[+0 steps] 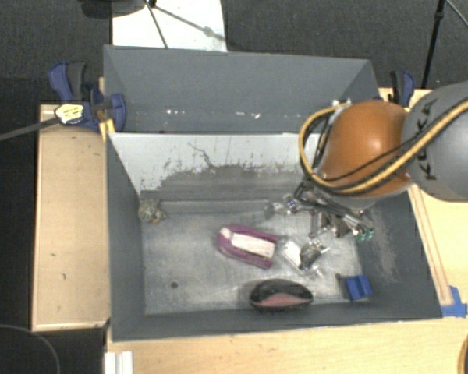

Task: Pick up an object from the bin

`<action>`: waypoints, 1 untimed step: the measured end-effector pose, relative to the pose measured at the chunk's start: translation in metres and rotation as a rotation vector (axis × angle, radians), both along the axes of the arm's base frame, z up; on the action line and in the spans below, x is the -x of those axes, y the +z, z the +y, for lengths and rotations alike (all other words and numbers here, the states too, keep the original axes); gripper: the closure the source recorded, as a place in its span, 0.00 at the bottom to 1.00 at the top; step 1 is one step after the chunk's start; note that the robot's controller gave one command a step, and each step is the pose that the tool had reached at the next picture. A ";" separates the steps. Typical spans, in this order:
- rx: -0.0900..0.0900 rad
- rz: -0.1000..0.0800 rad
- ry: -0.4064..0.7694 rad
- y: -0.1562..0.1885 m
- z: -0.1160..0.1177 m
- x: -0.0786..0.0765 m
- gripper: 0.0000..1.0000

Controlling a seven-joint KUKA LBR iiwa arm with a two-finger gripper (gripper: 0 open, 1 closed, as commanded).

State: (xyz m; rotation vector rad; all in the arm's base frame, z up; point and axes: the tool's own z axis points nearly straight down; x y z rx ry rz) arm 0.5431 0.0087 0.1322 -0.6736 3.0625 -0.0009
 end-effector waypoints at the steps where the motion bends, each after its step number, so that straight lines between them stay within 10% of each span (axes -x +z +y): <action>1: -0.003 0.002 -0.125 -0.062 0.069 0.002 0.00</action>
Offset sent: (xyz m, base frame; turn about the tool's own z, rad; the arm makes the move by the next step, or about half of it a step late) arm -0.0036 0.0657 -0.0622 0.1288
